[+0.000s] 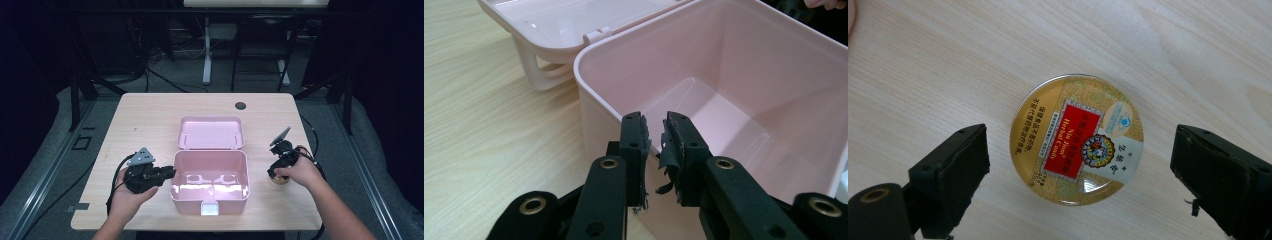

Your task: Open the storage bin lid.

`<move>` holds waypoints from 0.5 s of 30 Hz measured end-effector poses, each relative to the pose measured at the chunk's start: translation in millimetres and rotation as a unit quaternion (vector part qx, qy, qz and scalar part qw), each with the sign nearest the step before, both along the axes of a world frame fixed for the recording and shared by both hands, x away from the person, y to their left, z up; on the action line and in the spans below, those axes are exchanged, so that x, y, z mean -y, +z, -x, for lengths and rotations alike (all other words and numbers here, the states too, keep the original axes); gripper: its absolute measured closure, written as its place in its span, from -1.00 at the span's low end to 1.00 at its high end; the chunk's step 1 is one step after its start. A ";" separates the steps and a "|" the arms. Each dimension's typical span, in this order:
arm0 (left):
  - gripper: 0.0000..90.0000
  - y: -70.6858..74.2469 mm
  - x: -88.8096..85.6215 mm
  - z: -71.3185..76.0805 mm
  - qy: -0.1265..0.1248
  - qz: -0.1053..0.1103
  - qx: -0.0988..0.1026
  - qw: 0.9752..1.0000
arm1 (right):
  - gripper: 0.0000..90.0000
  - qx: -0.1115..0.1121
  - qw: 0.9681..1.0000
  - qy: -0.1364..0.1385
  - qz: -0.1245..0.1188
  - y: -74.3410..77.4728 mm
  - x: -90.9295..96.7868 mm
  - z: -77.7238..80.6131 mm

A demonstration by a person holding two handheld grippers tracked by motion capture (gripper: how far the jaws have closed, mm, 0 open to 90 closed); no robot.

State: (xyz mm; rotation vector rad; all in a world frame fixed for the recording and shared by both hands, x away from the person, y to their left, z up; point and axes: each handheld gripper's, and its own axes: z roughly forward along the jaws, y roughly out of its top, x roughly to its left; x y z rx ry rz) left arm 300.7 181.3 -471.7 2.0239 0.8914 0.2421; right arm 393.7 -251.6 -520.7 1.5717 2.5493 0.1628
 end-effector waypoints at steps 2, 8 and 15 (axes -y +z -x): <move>0.74 0.1 -0.2 -0.4 -0.002 -0.001 0.001 1.000 | -0.83 -0.003 1.000 0.001 0.000 -3.9 0.4 -1.1; 0.74 0.2 -0.3 -0.6 -0.002 -0.001 0.001 1.000 | -0.86 -0.014 1.000 -0.012 0.007 -11.5 0.8 -3.5; 0.74 0.1 -0.2 -0.5 -0.002 -0.001 0.002 1.000 | -0.86 -0.024 1.000 -0.013 0.009 -15.0 3.1 -6.7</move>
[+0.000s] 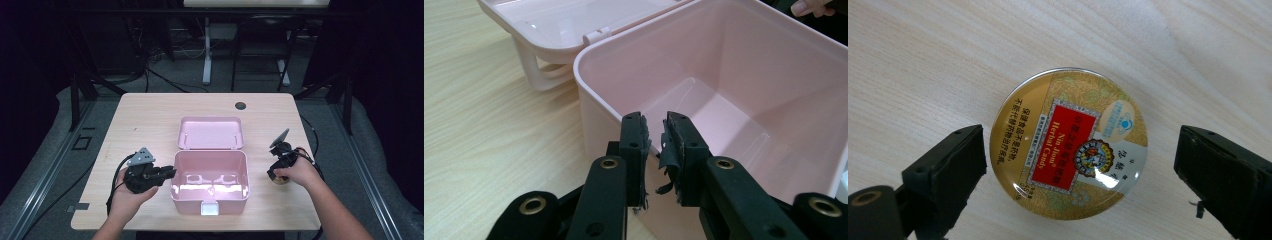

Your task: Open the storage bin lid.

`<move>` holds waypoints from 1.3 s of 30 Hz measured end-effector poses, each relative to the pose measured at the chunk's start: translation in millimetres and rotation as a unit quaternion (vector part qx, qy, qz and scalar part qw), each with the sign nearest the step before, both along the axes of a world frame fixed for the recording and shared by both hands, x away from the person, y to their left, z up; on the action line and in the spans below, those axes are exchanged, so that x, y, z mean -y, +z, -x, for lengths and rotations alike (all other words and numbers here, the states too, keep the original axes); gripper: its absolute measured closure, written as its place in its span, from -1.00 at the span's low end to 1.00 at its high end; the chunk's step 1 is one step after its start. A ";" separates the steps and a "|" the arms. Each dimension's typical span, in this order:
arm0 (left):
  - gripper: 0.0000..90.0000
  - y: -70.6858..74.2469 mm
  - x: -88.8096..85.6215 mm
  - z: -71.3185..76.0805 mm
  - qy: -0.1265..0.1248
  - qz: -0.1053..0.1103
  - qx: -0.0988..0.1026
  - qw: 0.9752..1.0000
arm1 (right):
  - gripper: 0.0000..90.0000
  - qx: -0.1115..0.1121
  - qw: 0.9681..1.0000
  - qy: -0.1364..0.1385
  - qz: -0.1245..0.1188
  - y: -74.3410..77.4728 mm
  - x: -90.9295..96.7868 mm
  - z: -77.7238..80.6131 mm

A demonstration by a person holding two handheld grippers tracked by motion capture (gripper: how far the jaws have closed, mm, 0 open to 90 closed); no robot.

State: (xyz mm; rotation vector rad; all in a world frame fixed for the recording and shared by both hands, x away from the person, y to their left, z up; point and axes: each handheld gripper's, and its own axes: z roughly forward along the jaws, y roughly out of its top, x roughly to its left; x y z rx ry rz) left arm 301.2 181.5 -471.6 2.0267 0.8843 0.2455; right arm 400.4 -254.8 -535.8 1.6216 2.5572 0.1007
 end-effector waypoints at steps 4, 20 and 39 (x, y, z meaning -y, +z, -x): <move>0.74 0.0 -0.2 -0.1 -0.001 0.000 -0.001 1.000 | -0.86 -0.010 1.000 -0.006 -0.005 -4.6 0.6 -0.2; 0.74 0.0 0.0 0.0 0.000 0.001 0.000 1.000 | -0.63 -0.029 0.999 -0.003 -0.020 -12.3 2.8 -3.4; 0.74 0.3 0.6 0.2 0.000 -0.001 0.000 1.000 | -0.58 -0.037 0.999 -0.008 -0.024 -14.3 1.5 -6.5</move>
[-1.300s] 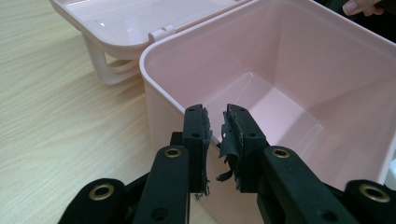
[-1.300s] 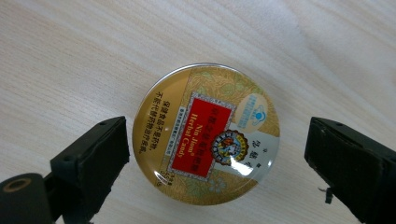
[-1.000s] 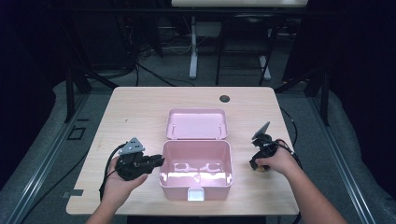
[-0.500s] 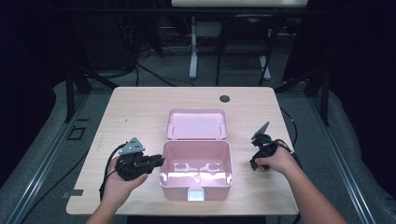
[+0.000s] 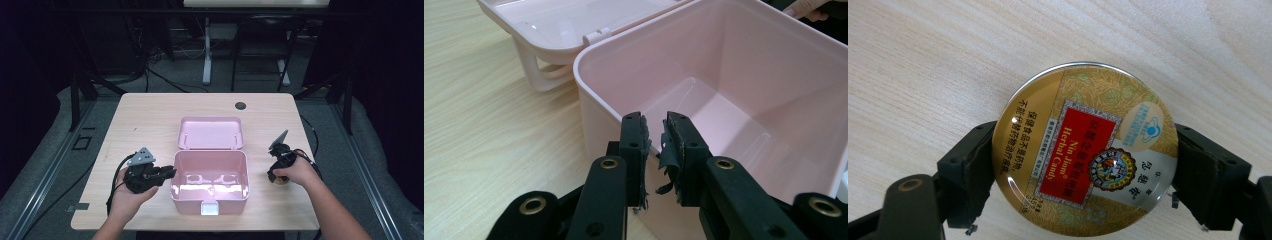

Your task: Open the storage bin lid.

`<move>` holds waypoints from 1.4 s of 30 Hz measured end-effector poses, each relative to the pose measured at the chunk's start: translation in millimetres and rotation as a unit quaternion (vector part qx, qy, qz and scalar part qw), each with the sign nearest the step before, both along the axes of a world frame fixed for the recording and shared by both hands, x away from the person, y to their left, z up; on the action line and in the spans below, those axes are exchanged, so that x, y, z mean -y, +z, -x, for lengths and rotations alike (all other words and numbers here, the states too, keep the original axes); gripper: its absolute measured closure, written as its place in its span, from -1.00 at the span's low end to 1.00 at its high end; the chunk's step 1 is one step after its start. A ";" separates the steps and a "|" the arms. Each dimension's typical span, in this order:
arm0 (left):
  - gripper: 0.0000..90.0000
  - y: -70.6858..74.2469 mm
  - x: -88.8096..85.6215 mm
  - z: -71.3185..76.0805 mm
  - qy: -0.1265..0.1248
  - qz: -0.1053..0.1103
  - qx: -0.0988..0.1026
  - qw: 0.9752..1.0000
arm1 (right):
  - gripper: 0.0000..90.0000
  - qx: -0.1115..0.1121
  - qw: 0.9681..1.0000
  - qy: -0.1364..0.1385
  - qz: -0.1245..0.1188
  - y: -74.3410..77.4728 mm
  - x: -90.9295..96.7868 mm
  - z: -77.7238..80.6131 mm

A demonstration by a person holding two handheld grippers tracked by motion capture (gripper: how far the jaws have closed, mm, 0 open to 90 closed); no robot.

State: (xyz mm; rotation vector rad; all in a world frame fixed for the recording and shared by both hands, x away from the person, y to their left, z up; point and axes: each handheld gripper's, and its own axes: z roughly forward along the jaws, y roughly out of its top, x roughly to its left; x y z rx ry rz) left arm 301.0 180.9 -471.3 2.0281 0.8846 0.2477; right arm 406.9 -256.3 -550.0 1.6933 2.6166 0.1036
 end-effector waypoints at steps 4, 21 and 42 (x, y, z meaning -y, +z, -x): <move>0.74 -0.1 -0.1 -0.1 0.000 0.001 0.000 1.000 | -0.58 -0.006 1.000 0.001 0.003 0.1 0.0 -0.6; 0.74 0.0 -0.1 0.0 0.000 0.000 0.000 1.000 | -0.57 -0.009 1.000 0.001 0.003 -1.7 -0.4 -1.1; 0.74 0.0 -0.7 -0.4 -0.002 -0.001 0.002 1.000 | -0.57 -0.005 1.000 0.013 0.005 11.5 -2.8 0.9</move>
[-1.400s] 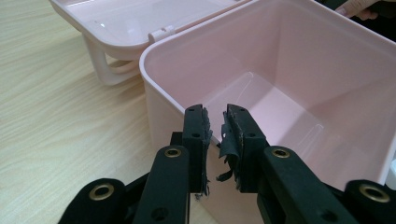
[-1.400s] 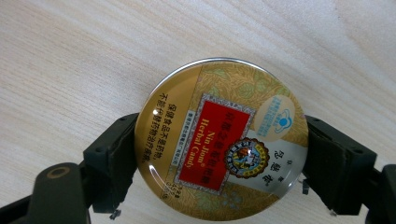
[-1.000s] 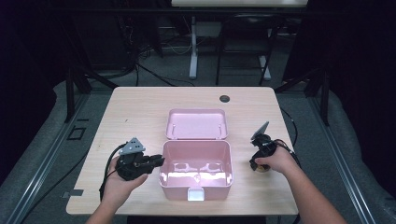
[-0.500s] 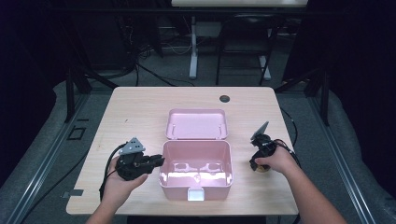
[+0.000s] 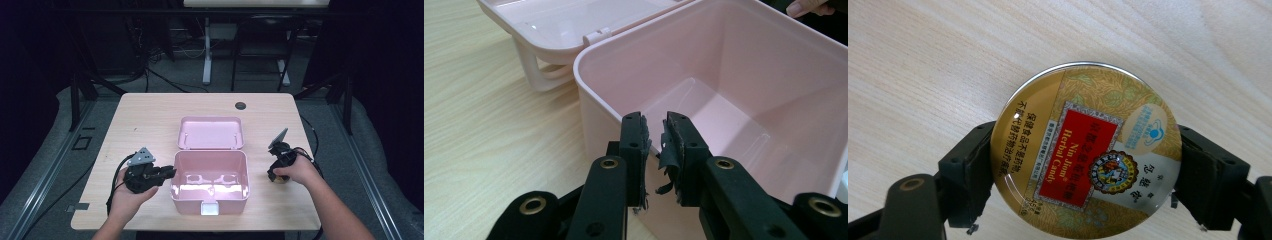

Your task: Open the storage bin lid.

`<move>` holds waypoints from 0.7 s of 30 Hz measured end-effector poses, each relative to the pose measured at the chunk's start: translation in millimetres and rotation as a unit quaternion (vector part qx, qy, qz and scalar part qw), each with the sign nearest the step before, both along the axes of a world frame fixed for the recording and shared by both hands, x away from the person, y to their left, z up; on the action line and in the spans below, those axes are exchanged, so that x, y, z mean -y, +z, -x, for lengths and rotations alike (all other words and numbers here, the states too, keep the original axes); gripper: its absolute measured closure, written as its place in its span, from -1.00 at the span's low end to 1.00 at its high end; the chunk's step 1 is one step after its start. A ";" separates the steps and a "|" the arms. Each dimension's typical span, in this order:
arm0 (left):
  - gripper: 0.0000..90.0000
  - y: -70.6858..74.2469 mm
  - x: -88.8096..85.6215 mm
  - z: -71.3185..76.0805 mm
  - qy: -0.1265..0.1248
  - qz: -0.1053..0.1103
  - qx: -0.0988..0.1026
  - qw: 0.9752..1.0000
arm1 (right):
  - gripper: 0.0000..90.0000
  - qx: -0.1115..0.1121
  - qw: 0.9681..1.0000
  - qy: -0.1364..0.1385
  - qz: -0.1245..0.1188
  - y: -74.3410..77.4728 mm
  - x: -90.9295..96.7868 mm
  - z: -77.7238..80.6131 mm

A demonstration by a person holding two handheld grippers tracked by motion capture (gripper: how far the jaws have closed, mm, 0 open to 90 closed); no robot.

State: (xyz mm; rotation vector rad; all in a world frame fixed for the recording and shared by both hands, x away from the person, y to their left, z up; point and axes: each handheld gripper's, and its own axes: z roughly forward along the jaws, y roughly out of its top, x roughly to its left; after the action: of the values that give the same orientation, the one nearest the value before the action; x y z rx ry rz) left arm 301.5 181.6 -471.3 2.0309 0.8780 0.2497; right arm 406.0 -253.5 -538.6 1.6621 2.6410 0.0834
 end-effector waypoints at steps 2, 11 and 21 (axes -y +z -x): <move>0.74 0.0 0.0 0.0 0.000 0.000 0.000 1.000 | -0.57 0.001 1.000 0.002 0.000 2.0 -0.7 0.2; 0.74 -0.1 0.0 0.0 0.001 0.003 -0.003 1.000 | -0.57 0.007 1.000 0.015 -0.001 13.4 -5.2 2.0; 0.75 0.2 -0.3 -0.2 -0.001 0.001 -0.001 1.000 | -0.57 0.013 1.000 0.027 0.002 33.3 -11.2 4.9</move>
State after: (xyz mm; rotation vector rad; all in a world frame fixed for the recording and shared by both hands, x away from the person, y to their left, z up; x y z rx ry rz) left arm 301.6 182.0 -471.2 2.0311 0.8768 0.2461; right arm 401.1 -242.3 -505.3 1.5789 2.6647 0.1010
